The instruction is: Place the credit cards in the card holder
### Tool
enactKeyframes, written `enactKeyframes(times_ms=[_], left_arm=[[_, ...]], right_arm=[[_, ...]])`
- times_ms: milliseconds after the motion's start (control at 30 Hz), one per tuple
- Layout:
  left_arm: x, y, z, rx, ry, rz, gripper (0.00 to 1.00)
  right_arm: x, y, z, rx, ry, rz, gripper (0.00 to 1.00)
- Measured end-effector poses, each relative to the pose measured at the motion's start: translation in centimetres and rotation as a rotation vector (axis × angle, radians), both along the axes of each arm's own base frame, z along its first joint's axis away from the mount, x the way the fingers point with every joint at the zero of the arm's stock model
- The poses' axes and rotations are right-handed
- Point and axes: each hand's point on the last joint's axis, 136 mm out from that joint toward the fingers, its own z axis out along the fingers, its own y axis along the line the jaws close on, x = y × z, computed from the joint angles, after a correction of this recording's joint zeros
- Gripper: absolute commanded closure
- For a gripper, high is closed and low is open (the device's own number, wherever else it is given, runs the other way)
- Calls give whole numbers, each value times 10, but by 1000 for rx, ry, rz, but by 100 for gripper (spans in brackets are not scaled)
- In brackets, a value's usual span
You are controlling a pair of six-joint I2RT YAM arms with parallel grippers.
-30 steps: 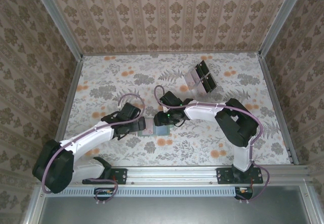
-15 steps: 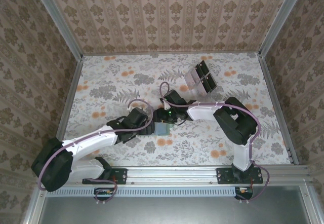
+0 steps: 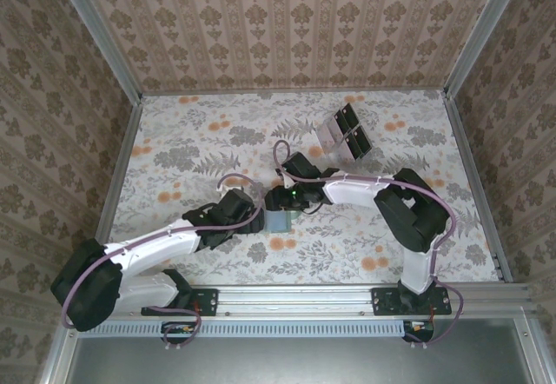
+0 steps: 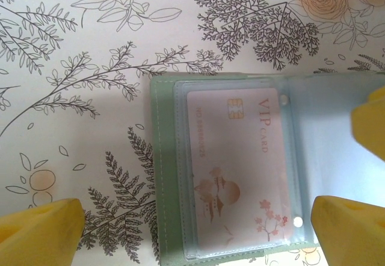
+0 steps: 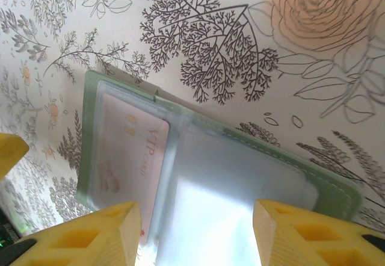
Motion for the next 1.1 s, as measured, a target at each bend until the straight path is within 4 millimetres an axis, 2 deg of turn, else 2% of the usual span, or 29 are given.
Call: enactKeyframes(times_ms=[167, 467, 900, 1100], left_arm=[[1, 2, 0, 2, -4, 14, 0], [2, 4, -2, 18, -4, 22, 0], [2, 4, -2, 20, -4, 22, 0], [1, 4, -7, 32, 7, 20, 0]], right_arm=[[7, -1, 12, -46, -60, 35, 49], [2, -2, 12, -114, -88, 84, 51], [1, -12, -20, -204, -56, 88, 53], [1, -3, -18, -158, -49, 89, 49]])
